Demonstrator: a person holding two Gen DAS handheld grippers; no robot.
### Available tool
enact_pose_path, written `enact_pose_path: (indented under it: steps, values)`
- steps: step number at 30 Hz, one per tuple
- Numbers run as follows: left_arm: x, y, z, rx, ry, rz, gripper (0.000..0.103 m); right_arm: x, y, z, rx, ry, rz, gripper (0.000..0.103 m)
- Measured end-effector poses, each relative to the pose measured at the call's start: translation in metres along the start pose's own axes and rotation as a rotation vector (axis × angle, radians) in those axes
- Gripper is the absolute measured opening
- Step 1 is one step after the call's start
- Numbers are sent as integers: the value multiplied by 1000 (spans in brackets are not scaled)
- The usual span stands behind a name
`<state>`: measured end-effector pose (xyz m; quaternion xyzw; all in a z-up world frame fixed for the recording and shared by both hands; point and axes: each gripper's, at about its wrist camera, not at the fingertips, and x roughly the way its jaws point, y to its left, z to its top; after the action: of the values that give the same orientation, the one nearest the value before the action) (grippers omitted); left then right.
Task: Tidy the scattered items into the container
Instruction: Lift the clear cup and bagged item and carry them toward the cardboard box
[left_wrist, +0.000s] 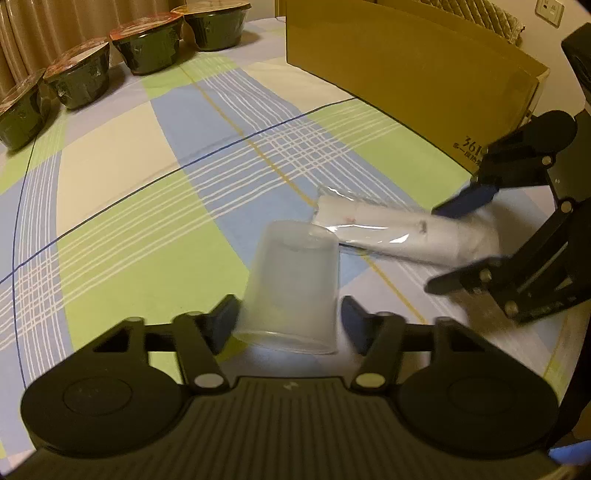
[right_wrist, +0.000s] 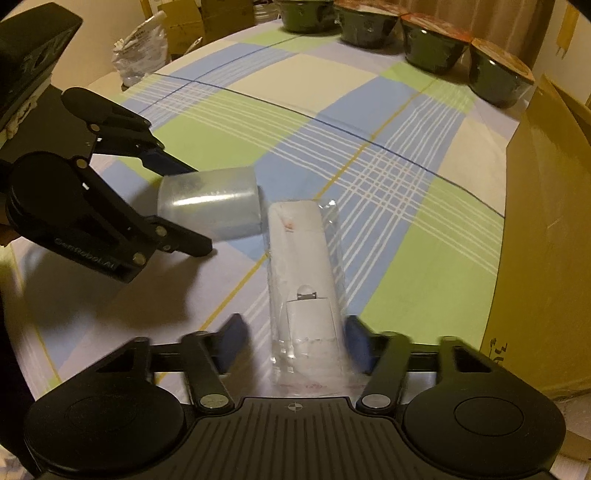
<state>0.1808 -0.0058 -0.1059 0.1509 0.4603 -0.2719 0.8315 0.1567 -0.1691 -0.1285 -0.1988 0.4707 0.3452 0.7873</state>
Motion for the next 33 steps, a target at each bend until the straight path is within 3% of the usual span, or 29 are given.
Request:
enact_pose_path:
  steps: [12,24,33]
  values:
    - [-4,-6,-4,7,5,-14,48,-15,5,-5,79,5,-50,41]
    - [-19,-12,2,-35,-52,-46,48,-52,1,-5,137,-41,-104,41]
    - [-46,-23,15,-84,-98,-11,48,-85,6,-2,140,-90,-139,41]
